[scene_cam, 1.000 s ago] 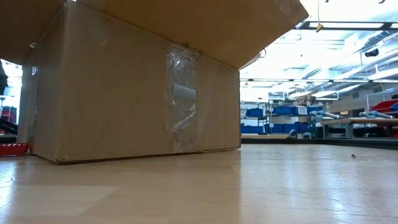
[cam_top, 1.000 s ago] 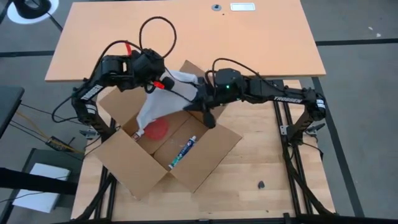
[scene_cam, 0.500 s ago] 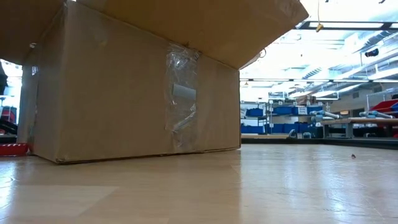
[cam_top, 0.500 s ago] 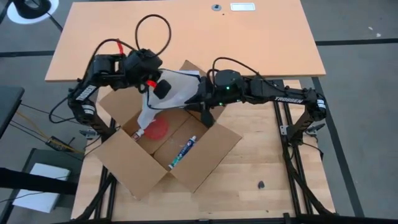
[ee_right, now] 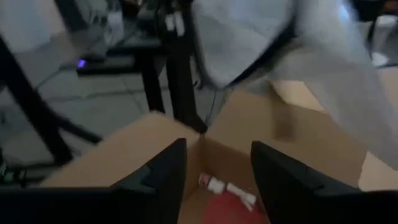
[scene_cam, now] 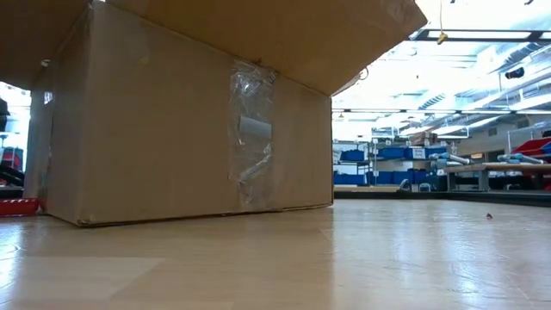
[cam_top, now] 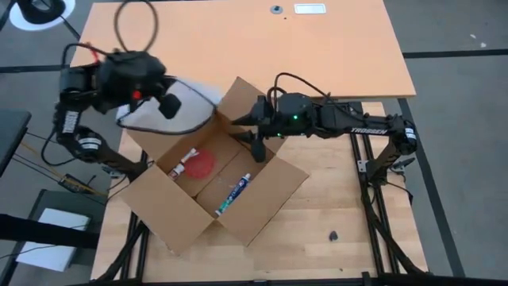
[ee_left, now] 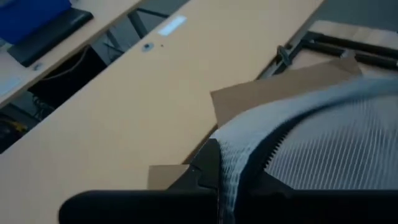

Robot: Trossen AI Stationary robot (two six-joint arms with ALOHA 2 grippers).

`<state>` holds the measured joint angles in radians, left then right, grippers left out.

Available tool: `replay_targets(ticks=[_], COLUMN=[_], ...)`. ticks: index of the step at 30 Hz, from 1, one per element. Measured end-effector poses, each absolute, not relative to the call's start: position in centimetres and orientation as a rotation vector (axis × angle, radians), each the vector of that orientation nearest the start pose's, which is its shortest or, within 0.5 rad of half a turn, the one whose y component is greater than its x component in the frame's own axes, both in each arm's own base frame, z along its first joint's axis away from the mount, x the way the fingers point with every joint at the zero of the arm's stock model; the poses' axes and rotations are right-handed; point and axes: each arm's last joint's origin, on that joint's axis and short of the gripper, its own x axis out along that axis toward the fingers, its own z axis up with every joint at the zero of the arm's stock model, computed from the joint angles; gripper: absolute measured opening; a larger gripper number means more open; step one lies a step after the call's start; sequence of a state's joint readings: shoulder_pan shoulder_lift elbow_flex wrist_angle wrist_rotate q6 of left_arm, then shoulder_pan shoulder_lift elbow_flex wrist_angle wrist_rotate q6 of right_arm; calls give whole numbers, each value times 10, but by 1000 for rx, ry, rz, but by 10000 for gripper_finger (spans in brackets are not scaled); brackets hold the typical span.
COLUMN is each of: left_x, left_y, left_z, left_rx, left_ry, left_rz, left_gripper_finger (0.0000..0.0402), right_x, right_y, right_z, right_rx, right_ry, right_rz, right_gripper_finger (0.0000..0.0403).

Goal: Unpack boxes
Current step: Put the pink medicine organizer into the zip bag

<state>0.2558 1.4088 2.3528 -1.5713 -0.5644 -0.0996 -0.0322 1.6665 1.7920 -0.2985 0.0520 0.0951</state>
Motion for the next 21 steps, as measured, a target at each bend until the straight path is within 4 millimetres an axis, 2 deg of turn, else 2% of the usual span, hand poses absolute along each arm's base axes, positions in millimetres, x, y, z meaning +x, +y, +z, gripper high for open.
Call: replay_targets(ticks=[3, 7, 13, 21], left_x=[122, 103, 77, 56], left_y=[48, 43, 37, 32], left_z=[548, 553, 558, 566], left_rx=[3, -6, -39, -81], left_ry=[557, 506, 426, 299], left_rz=[824, 830, 869, 885], left_gripper_finger=[6, 6, 6, 6], right_x=[385, 405, 447, 503], right_y=[-11, -11, -19, -34], right_z=[434, 412, 382, 363], right_rx=[122, 136, 143, 57], right_ry=[160, 208, 271, 374], right_rz=[-122, -130, -144, -123], right_gripper_finger=[182, 182, 182, 184])
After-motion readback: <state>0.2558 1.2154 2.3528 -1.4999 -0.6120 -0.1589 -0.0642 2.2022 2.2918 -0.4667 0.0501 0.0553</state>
